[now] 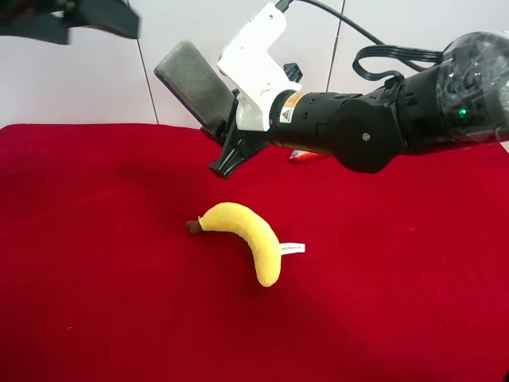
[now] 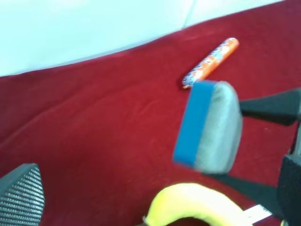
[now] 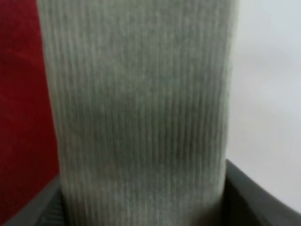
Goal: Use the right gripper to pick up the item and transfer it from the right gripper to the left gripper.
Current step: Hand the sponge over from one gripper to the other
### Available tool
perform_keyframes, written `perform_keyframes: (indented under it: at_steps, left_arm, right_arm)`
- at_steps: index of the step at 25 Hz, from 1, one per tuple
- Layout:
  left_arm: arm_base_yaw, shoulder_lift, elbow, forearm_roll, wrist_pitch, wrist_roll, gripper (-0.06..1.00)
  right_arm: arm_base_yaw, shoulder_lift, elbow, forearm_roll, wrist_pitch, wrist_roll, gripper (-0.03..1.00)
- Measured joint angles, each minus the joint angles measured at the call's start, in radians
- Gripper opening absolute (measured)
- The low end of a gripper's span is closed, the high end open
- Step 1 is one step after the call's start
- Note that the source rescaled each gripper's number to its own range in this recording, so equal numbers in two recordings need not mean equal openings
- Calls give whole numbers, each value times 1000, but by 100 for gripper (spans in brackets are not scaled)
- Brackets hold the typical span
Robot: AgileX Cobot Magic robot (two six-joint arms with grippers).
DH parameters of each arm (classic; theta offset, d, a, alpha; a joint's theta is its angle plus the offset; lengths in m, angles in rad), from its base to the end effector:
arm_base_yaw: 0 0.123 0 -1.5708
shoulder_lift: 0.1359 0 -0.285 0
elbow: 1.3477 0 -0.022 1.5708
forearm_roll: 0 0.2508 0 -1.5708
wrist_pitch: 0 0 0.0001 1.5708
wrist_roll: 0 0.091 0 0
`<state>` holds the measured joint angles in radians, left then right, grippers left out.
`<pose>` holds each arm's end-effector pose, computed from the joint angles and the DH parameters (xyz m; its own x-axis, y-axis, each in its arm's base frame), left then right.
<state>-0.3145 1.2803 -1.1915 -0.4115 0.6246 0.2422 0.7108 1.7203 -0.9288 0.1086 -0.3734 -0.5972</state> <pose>0.2603 -0.1071 0.3772 -0.5705 0.0855 -0.8168 0.4324 0.8768 -0.2102 0.2839 0.2397 0.2210 0.0790 -0.5595 -0.8250 -0.6663 0.5859 -0.4612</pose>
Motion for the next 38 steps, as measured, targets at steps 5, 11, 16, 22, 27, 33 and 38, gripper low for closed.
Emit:
perform_keyframes:
  at_steps: [5,11,16,22,27,33,38]
  left_arm:
    - [-27,110,-79,-38,10,0,100]
    - [-28,198,-88,-70,10,18,100]
    - [-41,244,-88,-85,10,43,100]
    - [-86,284,-88,-87,11,62,100]
    - [-122,309,-88,-96,-13,95,100]
    - [-146,311,-88,-100,-70,123,100]
    - [-145,311,-88,-114,-75,138,62]
  right_arm:
    - [0,0,0,0,0,0,0]
    - [0,0,0,0,0,0,0]
    - [0,0,0,0,0,0,0]
    - [0,0,0,0,0,0,0]
    - [0,0,0,0,0,0,0]
    - [0,0,1,1,-1,0,0]
    - [0,0,2,1,-1,0,0]
